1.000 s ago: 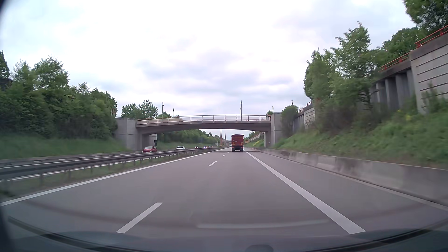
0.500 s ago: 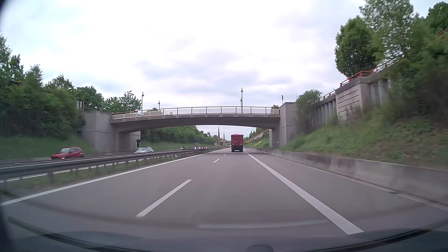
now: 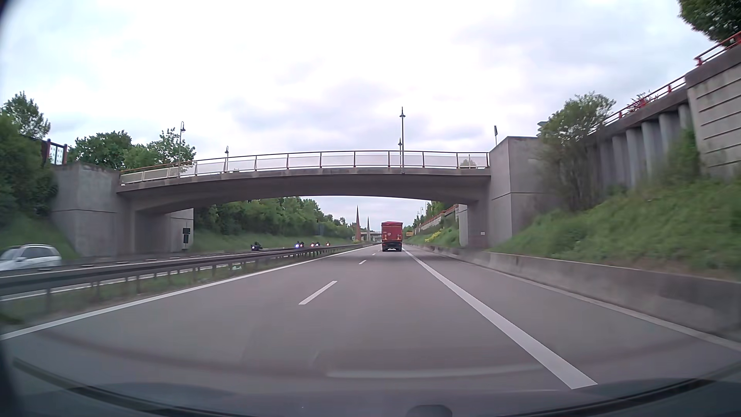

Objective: Follow the waypoints while adhering to traffic rules and regulations

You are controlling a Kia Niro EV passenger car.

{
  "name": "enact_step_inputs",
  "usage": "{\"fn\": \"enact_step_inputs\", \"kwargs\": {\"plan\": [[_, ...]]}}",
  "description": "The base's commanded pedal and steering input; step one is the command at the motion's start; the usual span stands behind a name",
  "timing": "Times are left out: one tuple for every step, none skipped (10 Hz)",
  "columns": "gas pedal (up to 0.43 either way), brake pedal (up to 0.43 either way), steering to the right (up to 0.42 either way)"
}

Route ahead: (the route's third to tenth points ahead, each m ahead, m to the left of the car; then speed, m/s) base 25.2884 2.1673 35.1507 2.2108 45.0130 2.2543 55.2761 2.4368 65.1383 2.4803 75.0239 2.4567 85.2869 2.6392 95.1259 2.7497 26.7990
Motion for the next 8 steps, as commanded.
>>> {"fn": "enact_step_inputs", "kwargs": {"plan": [[0.098, 0.0, 0.0], [0.098, 0.0, 0.0], [0.11, 0.0, 0.0], [0.11, 0.0, 0.0], [0.11, 0.0, 0.0], [0.11, 0.0, 0.0], [0.118, 0.0, 0.0], [0.118, 0.0, 0.0]]}}
